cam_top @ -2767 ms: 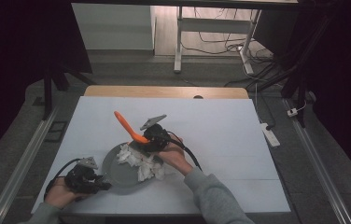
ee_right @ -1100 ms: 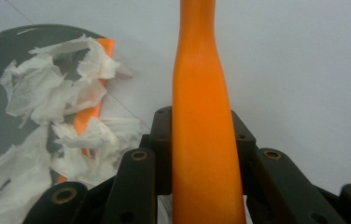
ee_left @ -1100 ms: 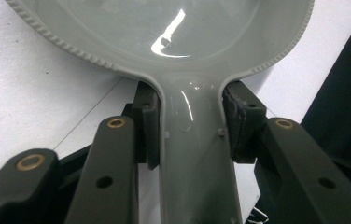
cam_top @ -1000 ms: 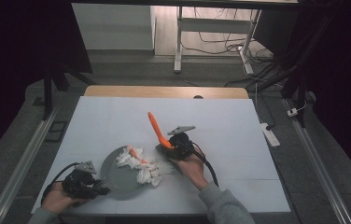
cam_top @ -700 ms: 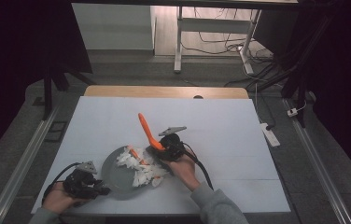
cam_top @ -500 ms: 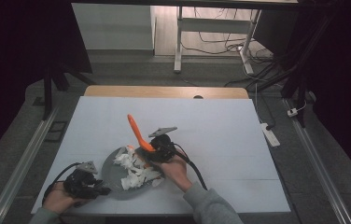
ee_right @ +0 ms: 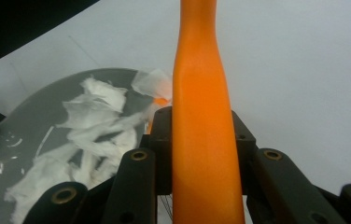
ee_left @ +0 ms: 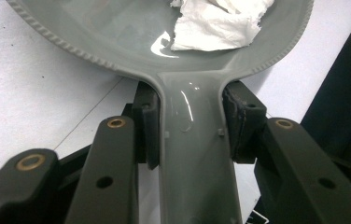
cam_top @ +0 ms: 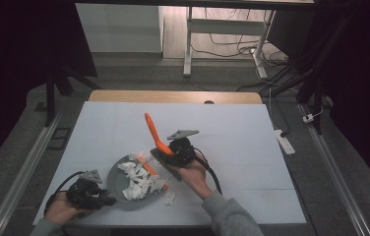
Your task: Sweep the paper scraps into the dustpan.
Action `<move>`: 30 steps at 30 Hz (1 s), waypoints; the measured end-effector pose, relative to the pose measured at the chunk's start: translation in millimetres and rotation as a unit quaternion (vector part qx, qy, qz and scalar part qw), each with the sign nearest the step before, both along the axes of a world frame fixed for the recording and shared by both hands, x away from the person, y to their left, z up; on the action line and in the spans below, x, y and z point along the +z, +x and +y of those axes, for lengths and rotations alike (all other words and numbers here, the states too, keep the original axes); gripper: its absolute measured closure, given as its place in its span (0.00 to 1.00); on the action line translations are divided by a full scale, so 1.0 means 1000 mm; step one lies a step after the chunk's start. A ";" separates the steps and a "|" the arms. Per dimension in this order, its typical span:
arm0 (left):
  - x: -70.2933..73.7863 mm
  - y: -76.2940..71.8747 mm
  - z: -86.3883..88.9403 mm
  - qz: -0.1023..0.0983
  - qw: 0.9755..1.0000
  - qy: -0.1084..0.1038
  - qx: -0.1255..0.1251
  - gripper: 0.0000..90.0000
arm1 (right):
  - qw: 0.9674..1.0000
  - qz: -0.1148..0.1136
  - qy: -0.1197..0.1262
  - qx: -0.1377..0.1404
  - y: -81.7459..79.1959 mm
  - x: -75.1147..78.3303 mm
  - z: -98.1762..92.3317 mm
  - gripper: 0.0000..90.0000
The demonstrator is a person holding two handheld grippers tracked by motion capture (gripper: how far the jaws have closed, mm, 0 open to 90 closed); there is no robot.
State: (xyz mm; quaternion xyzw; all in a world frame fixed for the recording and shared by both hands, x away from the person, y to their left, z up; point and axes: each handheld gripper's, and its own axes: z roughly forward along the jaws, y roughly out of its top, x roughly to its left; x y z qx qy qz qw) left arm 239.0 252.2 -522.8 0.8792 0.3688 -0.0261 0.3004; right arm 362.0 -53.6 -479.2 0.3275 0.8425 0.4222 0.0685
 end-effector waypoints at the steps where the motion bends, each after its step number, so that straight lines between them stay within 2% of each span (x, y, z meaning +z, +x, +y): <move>1: 0.000 0.000 0.001 0.001 1.000 -0.002 0.000 0.69 | 1.000 0.000 0.000 -0.004 0.000 0.000 -0.005 0.78; 6: 0.000 0.000 0.003 0.001 1.000 -0.006 0.000 0.69 | 1.000 0.001 -0.002 -0.023 0.002 -0.001 -0.023 0.78; 15: 0.002 -0.006 0.015 -0.006 1.000 -0.004 -0.008 0.69 | 0.999 -0.001 -0.009 -0.044 0.001 -0.003 -0.046 0.78; 22: 0.004 -0.014 0.017 -0.006 0.999 0.004 -0.038 0.69 | 0.999 0.004 -0.011 -0.050 -0.004 -0.009 -0.057 0.78; 30: 0.004 -0.020 0.013 -0.005 0.999 0.013 -0.044 0.69 | 0.998 0.020 -0.015 -0.057 -0.019 -0.016 -0.062 0.78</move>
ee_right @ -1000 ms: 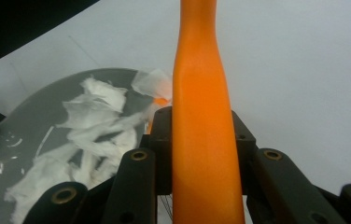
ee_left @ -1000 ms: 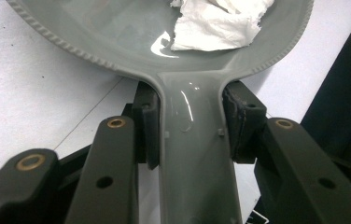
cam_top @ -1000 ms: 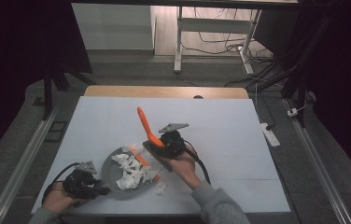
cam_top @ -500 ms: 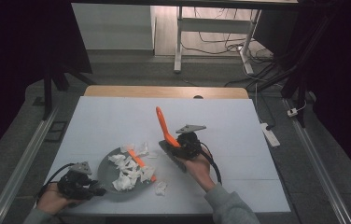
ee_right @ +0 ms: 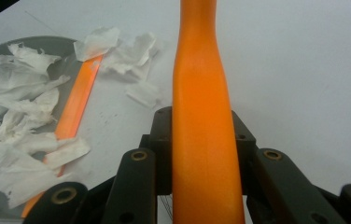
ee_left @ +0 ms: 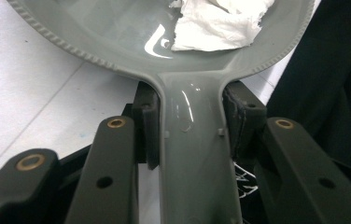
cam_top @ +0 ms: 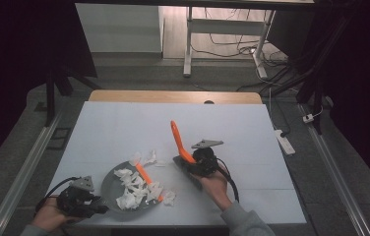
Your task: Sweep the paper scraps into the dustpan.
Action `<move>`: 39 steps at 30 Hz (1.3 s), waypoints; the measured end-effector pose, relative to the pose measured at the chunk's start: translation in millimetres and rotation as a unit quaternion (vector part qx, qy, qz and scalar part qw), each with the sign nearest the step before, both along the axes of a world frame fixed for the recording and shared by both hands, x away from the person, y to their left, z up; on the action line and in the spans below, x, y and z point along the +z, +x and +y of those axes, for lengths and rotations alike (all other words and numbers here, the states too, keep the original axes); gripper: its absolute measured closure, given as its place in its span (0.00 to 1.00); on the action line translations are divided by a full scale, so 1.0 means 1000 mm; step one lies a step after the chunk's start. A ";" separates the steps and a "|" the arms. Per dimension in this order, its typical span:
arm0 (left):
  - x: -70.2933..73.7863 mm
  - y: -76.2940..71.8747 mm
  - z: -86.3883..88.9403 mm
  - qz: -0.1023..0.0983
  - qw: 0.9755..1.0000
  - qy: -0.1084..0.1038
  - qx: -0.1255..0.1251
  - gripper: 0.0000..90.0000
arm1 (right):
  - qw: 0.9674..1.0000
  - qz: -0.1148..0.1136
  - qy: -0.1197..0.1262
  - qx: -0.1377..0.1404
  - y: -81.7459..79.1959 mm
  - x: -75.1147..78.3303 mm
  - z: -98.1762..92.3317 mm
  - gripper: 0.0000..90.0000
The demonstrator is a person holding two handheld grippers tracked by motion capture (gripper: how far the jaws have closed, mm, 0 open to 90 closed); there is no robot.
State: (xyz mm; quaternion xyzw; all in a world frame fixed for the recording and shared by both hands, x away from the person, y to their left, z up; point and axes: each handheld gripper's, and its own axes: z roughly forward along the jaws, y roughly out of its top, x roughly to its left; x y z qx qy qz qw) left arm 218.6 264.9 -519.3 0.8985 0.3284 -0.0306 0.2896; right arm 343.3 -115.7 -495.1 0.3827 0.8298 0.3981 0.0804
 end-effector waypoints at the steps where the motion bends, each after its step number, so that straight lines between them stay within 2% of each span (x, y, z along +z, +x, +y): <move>1: 0.000 -0.001 -0.001 -0.001 1.000 0.002 0.000 0.69 | 1.000 0.002 0.000 0.000 -0.003 -0.001 0.001 0.78; 8: 0.001 -0.004 -0.007 0.002 1.000 0.005 -0.007 0.69 | 1.000 0.003 -0.006 0.024 -0.022 -0.005 0.029 0.78; 15: 0.001 -0.003 -0.016 0.005 1.000 0.003 -0.002 0.69 | 0.998 0.015 0.007 0.053 -0.031 -0.011 0.062 0.78; 18: 0.001 -0.003 -0.017 0.006 1.000 0.004 -0.001 0.69 | 0.997 0.023 0.021 0.064 -0.035 -0.012 0.074 0.78; 21: 0.000 -0.003 -0.017 0.008 1.000 0.004 0.000 0.69 | 0.995 0.044 0.053 0.076 -0.037 -0.011 0.083 0.78; 24: 0.000 -0.003 -0.017 0.005 1.000 0.000 0.003 0.69 | 0.993 0.039 0.073 0.087 -0.037 -0.005 0.088 0.78; 27: -0.001 -0.002 -0.015 0.001 1.000 -0.004 0.017 0.69 | 0.994 0.019 0.079 0.079 -0.030 0.004 0.081 0.78; 31: -0.004 0.001 -0.010 0.008 0.999 -0.014 0.035 0.69 | 0.996 -0.015 0.064 0.059 -0.014 0.014 0.068 0.78; 35: -0.004 0.001 -0.007 0.012 0.999 -0.013 0.044 0.69 | 0.997 -0.031 0.056 0.041 0.005 0.018 0.059 0.78; 39: -0.004 0.002 -0.003 0.015 0.998 -0.013 0.056 0.69 | 0.998 -0.044 0.036 0.034 0.025 0.015 0.058 0.78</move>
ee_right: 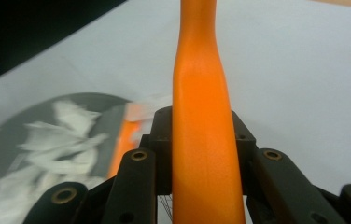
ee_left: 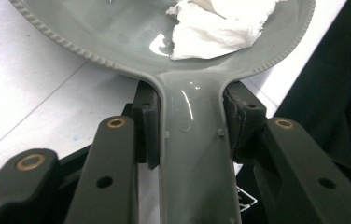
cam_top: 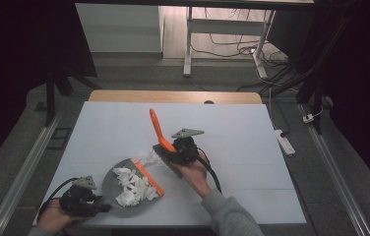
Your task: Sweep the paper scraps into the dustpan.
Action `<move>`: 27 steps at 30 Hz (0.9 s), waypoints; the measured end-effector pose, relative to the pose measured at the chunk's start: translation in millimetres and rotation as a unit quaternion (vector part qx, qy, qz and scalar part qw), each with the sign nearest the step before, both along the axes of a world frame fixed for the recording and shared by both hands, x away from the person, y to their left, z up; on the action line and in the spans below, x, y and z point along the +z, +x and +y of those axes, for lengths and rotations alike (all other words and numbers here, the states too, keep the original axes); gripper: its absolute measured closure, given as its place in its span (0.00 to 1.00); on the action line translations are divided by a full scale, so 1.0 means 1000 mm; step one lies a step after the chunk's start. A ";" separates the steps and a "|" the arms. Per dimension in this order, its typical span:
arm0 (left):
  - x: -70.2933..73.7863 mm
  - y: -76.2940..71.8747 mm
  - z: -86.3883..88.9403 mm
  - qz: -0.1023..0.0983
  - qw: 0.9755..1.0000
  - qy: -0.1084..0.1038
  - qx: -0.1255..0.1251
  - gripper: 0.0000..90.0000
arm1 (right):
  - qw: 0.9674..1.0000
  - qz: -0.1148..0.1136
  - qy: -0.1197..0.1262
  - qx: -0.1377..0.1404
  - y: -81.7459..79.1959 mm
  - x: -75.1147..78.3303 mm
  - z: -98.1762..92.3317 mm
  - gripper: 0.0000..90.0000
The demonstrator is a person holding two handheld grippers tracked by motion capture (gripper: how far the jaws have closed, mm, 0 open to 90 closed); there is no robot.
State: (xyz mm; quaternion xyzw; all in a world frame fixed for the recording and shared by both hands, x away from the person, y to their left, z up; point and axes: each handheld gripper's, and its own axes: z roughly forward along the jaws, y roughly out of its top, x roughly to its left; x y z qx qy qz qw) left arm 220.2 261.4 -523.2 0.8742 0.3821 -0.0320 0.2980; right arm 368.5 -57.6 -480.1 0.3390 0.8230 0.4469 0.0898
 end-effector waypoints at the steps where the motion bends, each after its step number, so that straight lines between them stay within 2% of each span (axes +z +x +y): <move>1: 0.000 0.000 0.001 0.001 1.000 0.000 0.001 0.69 | 1.000 0.001 -0.003 -0.002 0.005 -0.001 0.001 0.78; 5: 0.000 0.002 0.001 0.003 1.000 -0.001 0.007 0.69 | 1.000 -0.004 -0.025 -0.010 0.026 -0.008 0.004 0.78; 13: -0.001 0.007 0.002 0.007 1.000 -0.002 0.014 0.69 | 0.999 0.006 -0.033 -0.008 0.055 -0.019 0.017 0.78; 18: -0.001 0.009 0.002 0.008 1.000 -0.001 0.013 0.69 | 0.999 0.011 -0.034 -0.003 0.061 -0.023 0.026 0.78; 27: -0.002 0.011 0.001 0.007 1.000 -0.001 0.013 0.69 | 0.999 0.020 -0.034 0.012 0.058 -0.028 0.040 0.78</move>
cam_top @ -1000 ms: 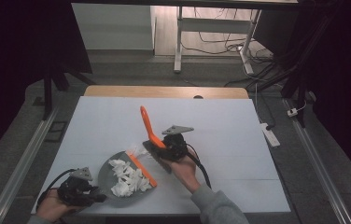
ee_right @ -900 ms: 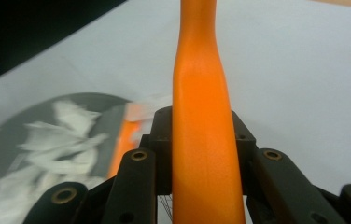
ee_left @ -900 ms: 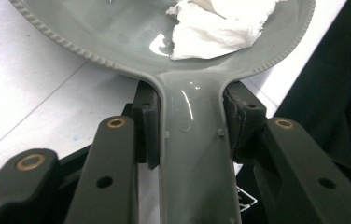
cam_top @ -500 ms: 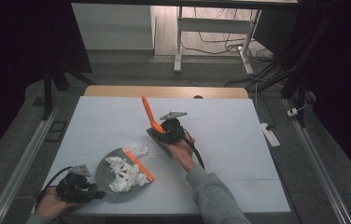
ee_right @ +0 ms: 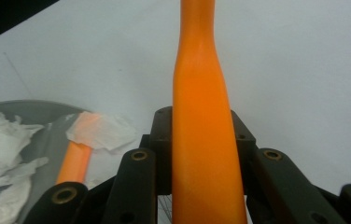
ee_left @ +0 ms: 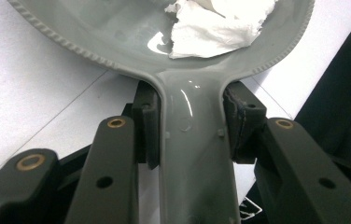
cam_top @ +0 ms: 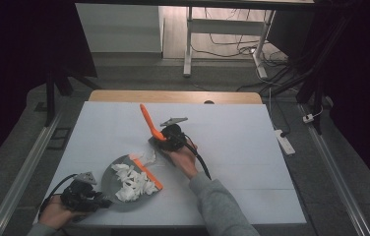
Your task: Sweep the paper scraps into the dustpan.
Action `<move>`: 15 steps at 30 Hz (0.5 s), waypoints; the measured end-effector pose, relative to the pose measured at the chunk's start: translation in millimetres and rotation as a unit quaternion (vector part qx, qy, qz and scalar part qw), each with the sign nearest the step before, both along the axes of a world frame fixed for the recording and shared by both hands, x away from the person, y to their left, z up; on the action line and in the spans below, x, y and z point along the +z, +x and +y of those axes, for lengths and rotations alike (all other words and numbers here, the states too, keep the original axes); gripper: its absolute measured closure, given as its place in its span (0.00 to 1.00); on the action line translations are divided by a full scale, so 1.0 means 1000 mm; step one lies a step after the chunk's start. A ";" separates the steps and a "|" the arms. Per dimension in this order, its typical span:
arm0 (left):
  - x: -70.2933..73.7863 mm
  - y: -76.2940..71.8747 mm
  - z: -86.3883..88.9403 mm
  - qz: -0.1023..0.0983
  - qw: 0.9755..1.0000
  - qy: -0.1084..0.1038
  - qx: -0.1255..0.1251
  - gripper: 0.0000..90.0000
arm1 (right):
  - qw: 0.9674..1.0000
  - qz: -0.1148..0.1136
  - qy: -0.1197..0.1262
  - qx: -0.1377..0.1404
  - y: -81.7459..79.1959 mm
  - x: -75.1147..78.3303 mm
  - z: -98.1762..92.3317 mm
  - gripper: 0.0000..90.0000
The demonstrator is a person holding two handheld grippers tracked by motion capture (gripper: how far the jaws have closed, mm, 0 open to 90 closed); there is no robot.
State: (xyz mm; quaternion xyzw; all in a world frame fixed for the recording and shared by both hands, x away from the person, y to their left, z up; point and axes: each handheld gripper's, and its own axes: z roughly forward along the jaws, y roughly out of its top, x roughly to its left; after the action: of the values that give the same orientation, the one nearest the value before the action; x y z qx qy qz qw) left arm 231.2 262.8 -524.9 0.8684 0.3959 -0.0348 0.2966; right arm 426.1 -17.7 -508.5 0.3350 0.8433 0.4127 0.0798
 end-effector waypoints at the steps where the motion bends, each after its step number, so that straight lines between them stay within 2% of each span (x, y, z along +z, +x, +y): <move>1: 0.000 0.000 0.000 0.000 1.000 0.001 0.000 0.69 | 1.000 0.001 0.001 0.004 -0.002 -0.001 0.003 0.78; 5: 0.001 0.001 -0.001 -0.001 1.000 0.002 0.002 0.69 | 0.999 0.004 0.000 0.033 -0.012 -0.003 0.017 0.78; 11: 0.001 0.002 -0.002 -0.002 1.000 0.003 0.002 0.69 | 0.996 -0.002 -0.010 0.088 -0.040 -0.003 0.038 0.78; 13: 0.001 0.002 -0.002 -0.002 1.000 0.003 0.002 0.69 | 0.995 -0.002 -0.007 0.102 -0.049 -0.001 0.040 0.78; 15: 0.001 0.002 -0.002 -0.003 1.000 0.003 0.003 0.69 | 0.994 0.009 0.007 0.112 -0.056 0.003 0.040 0.78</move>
State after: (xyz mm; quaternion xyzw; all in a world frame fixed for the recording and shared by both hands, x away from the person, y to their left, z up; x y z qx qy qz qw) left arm 233.0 261.0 -524.4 0.8682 0.3975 -0.0309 0.2955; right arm 370.0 21.9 -505.5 0.2428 0.8732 0.4220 0.0228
